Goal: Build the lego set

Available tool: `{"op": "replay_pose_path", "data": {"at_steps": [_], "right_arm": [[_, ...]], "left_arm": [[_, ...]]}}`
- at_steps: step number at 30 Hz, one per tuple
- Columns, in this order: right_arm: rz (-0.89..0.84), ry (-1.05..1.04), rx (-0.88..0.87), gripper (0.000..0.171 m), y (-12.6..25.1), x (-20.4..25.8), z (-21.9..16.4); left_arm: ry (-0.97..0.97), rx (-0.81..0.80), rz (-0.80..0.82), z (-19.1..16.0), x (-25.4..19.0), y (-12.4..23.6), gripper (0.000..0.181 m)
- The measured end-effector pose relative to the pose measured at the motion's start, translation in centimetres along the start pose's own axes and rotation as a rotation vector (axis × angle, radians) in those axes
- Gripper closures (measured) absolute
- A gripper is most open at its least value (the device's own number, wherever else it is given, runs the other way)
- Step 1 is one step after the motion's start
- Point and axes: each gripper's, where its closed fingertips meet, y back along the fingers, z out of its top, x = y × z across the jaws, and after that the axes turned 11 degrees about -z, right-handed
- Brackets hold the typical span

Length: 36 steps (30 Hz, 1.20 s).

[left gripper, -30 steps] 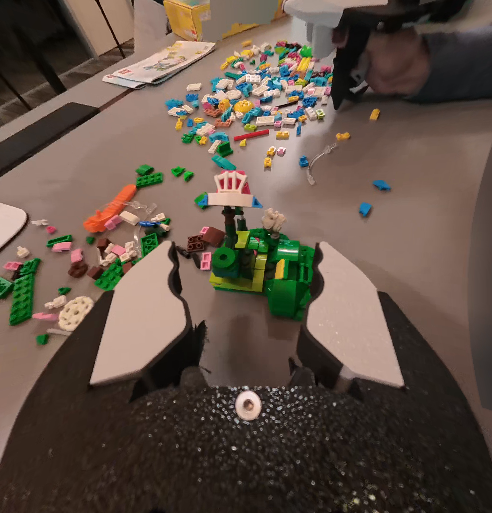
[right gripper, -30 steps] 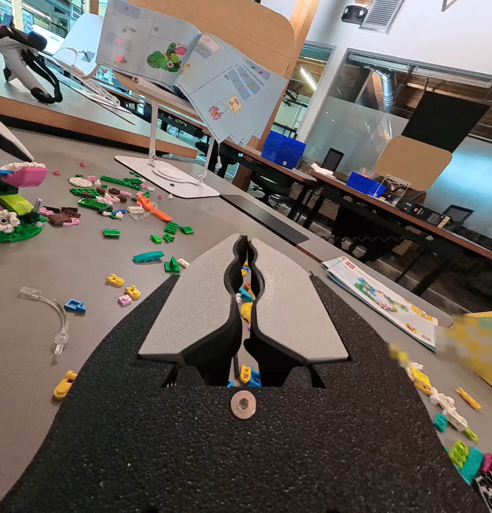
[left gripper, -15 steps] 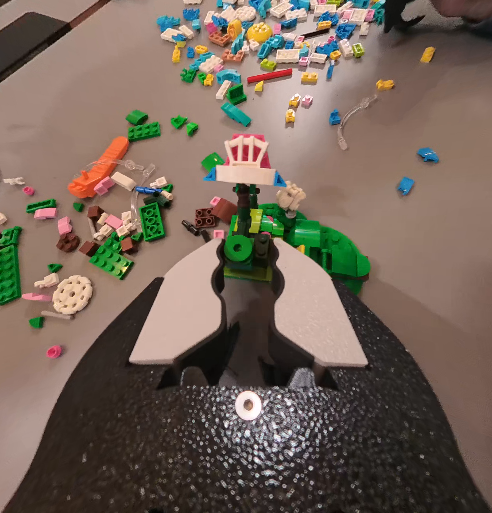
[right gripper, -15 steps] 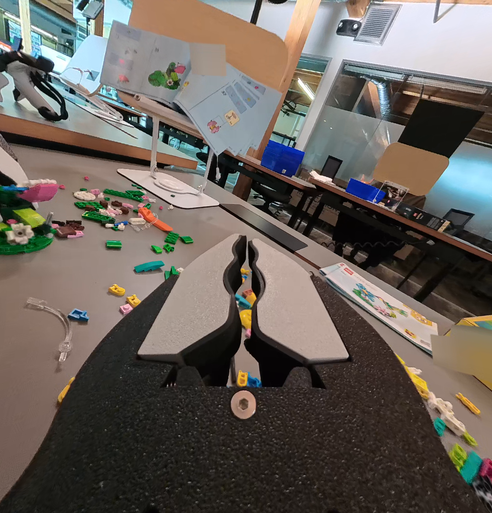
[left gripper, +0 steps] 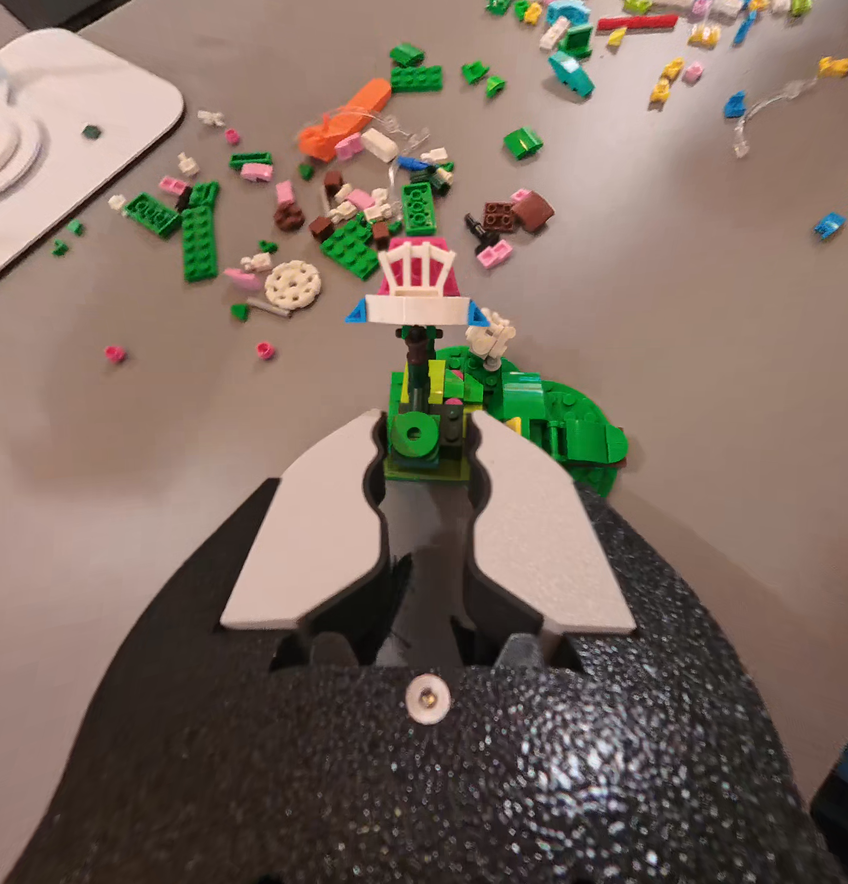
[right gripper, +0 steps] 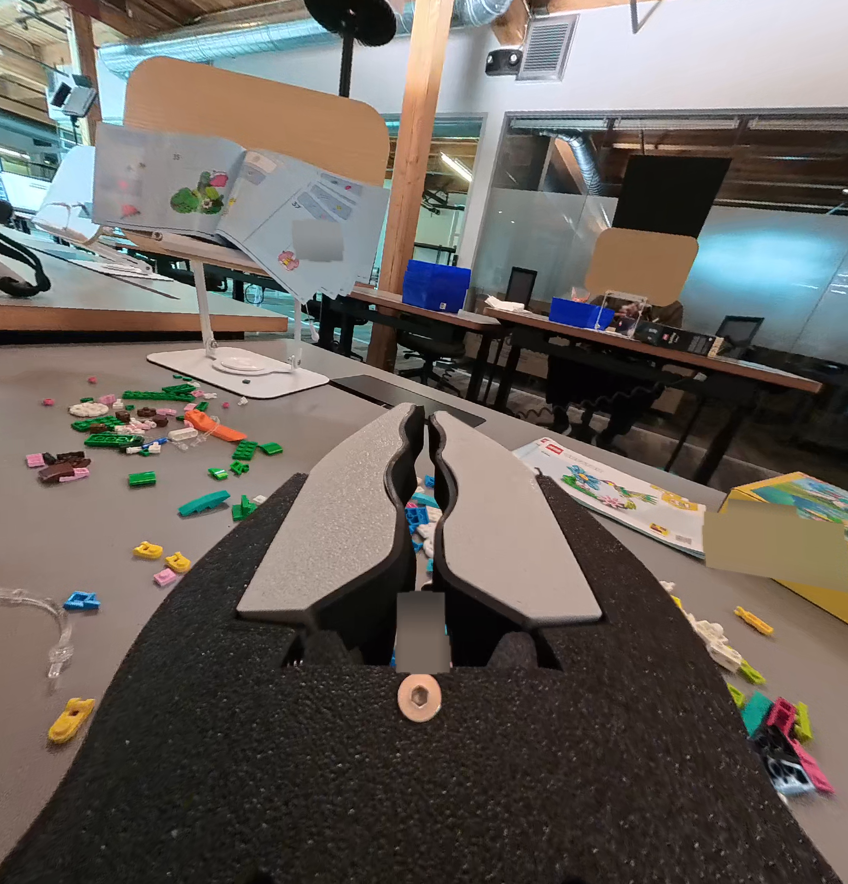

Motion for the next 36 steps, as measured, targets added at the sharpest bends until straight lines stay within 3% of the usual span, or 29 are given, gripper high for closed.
{"op": "replay_pose_path", "data": {"at_steps": [2,5,8,10,15,20,27,30,33,36], "right_arm": [[-0.002,0.005,0.009,0.170,0.0,-0.1,-0.2],[-0.001,0.004,0.038,0.167,-0.2,-0.8,-0.6],[0.093,-0.093,0.167,0.160,-0.9,-1.1,-2.2],[0.195,-0.133,0.323,0.155,-1.6,-0.8,-4.3],[0.404,0.025,0.700,0.146,-4.0,0.1,-9.7],[0.518,-0.020,0.945,0.138,-6.5,0.7,-12.1],[0.533,0.239,1.092,0.131,-6.0,-0.4,-14.9],[0.535,0.236,1.101,0.128,-5.9,-0.5,-15.5],[0.559,0.229,1.097,0.131,-5.9,-0.3,-15.4],[0.575,0.307,1.084,0.144,-5.8,-0.6,-15.5]], "left_arm": [[0.053,-0.062,-0.006,0.2,0.0,0.7,0.130],[0.091,-0.152,0.073,1.2,0.1,3.2,0.122],[0.007,-0.349,0.215,5.3,-1.0,7.0,0.128],[-0.051,-0.458,0.243,8.3,-2.8,7.7,0.134],[-0.226,-0.483,0.161,13.0,-7.5,1.4,0.139],[-0.270,-0.376,0.035,13.5,-9.8,-5.4,0.137],[-0.241,-0.452,0.039,14.4,-9.1,-6.3,0.141],[-0.225,-0.480,0.058,14.2,-8.6,-6.6,0.142],[-0.226,-0.485,0.075,14.1,-8.4,-6.6,0.144],[-0.230,-0.493,0.079,14.1,-8.6,-6.3,0.144]]}}
